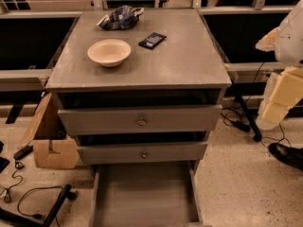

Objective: Close bottom drawer

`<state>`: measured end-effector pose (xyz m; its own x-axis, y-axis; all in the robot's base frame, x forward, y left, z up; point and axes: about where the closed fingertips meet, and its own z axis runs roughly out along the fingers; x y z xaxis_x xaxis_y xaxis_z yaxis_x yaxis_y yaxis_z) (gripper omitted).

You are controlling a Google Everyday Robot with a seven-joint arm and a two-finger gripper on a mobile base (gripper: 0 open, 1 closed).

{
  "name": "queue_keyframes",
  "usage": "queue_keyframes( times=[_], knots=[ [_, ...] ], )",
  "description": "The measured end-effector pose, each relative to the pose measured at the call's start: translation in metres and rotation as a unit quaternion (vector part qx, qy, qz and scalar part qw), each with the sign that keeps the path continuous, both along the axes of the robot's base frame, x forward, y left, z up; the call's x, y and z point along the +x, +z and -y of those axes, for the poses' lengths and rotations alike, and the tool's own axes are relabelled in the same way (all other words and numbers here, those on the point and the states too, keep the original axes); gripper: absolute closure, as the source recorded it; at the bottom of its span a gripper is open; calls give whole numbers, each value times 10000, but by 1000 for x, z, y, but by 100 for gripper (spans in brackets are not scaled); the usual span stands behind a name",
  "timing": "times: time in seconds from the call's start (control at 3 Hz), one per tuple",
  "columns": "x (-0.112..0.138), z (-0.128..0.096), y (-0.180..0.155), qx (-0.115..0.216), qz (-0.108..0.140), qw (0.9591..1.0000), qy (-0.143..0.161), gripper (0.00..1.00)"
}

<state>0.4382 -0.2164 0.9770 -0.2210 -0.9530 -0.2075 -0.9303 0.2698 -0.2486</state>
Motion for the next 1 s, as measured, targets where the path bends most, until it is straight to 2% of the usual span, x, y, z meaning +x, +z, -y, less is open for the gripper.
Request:
queue_keyframes(
  times=[0.33,0.67,1.0],
  knots=[
    [0,0,0,0,0,10000,0,0],
    [2,1,-23,158,48,9999,1,0],
    [-5,6,-85,475,28,9989,-29,0]
  ],
)
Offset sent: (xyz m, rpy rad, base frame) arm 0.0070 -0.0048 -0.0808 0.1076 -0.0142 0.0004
